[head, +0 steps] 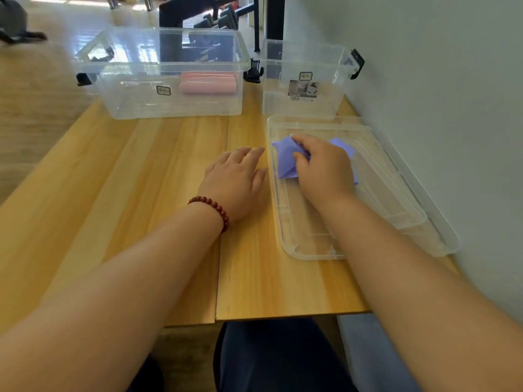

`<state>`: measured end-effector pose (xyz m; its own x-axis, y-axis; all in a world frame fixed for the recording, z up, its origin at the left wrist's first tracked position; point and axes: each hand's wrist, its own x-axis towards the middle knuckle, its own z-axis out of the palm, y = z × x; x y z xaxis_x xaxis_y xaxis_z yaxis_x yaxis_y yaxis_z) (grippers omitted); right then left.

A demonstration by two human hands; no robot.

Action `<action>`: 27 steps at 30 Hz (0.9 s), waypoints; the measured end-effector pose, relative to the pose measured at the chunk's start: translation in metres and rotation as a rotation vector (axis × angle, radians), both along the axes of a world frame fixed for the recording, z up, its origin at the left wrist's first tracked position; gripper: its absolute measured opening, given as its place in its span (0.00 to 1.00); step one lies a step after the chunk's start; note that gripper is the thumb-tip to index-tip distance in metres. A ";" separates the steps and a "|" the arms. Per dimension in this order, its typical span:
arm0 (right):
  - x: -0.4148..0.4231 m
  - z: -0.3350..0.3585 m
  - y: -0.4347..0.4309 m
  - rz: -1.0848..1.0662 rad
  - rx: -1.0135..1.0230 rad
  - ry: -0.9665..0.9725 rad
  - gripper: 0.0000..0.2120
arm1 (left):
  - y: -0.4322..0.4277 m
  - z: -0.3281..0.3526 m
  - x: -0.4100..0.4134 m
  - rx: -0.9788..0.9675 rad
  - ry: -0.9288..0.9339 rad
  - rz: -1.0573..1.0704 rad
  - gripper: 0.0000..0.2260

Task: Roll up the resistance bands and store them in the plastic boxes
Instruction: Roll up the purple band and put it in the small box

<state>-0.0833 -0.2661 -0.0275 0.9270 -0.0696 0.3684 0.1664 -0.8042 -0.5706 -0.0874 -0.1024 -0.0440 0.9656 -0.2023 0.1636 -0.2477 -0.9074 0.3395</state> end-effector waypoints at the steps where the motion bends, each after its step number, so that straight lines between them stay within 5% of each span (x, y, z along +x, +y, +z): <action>1: 0.000 0.001 0.001 0.006 0.068 -0.018 0.17 | -0.001 0.002 0.000 -0.029 -0.023 0.002 0.22; 6: -0.004 0.007 0.004 0.116 0.271 -0.002 0.11 | -0.007 0.013 0.001 -0.216 -0.131 -0.077 0.22; 13: -0.013 0.013 0.002 0.264 0.416 -0.031 0.04 | -0.010 0.021 0.006 -0.658 -0.013 -0.136 0.17; 19: -0.015 0.013 0.003 0.227 0.487 -0.141 0.04 | -0.010 0.024 0.001 -0.778 -0.063 -0.038 0.07; 27: -0.013 0.017 0.011 0.184 0.592 -0.015 0.04 | -0.004 0.037 -0.004 -0.869 -0.131 -0.018 0.04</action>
